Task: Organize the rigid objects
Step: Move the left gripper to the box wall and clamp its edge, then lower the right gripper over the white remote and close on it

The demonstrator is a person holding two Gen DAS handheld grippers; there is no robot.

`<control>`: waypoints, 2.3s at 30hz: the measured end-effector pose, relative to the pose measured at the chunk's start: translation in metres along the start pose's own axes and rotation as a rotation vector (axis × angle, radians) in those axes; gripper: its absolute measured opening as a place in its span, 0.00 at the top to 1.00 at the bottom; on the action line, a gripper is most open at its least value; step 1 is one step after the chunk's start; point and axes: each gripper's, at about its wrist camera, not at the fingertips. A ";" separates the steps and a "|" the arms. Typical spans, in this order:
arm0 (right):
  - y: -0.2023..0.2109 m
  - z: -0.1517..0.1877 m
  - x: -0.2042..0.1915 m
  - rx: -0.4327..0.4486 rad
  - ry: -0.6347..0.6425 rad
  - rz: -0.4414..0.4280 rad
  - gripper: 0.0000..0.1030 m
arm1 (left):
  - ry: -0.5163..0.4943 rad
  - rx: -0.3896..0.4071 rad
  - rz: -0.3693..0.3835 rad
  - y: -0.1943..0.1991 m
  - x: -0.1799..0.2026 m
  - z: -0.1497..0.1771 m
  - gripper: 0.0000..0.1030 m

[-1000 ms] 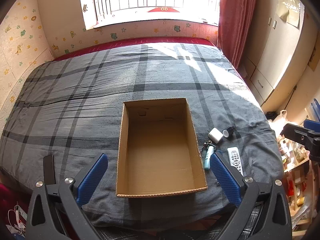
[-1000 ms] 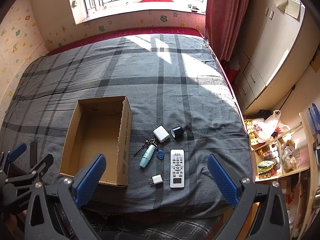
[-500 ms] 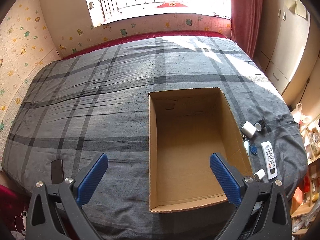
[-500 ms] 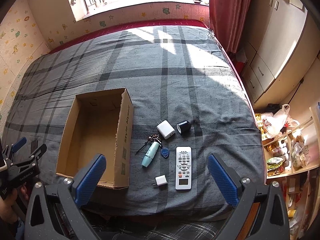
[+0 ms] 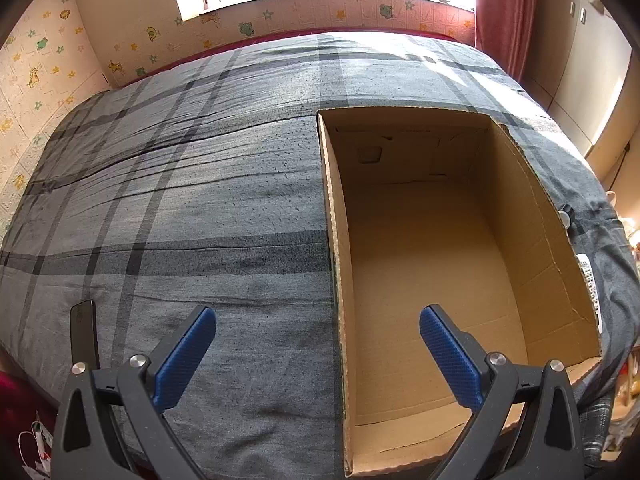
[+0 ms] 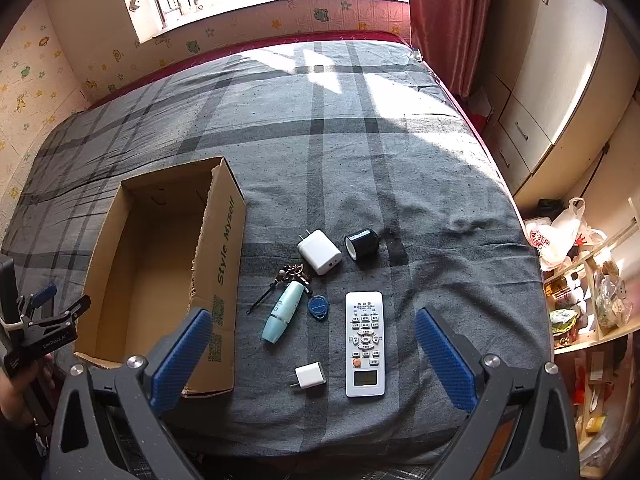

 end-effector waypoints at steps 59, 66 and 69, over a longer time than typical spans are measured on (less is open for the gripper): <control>-0.177 0.068 0.075 -0.139 -0.051 0.015 0.52 | 0.036 0.011 0.076 -0.049 0.009 0.005 0.89; -0.173 0.069 0.068 -0.137 -0.040 0.005 0.52 | 0.035 0.001 0.087 -0.050 0.006 0.002 0.89; -0.167 0.069 0.074 -0.139 -0.049 0.006 0.52 | 0.045 0.012 0.087 -0.050 0.005 0.002 0.89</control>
Point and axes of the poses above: each gripper's, at about its wrist camera, not at the fingertips, and y roughly against the way its jaws point, x to its right, z to its underside, and after that the axes turned 3 degrees about -z, right-handed
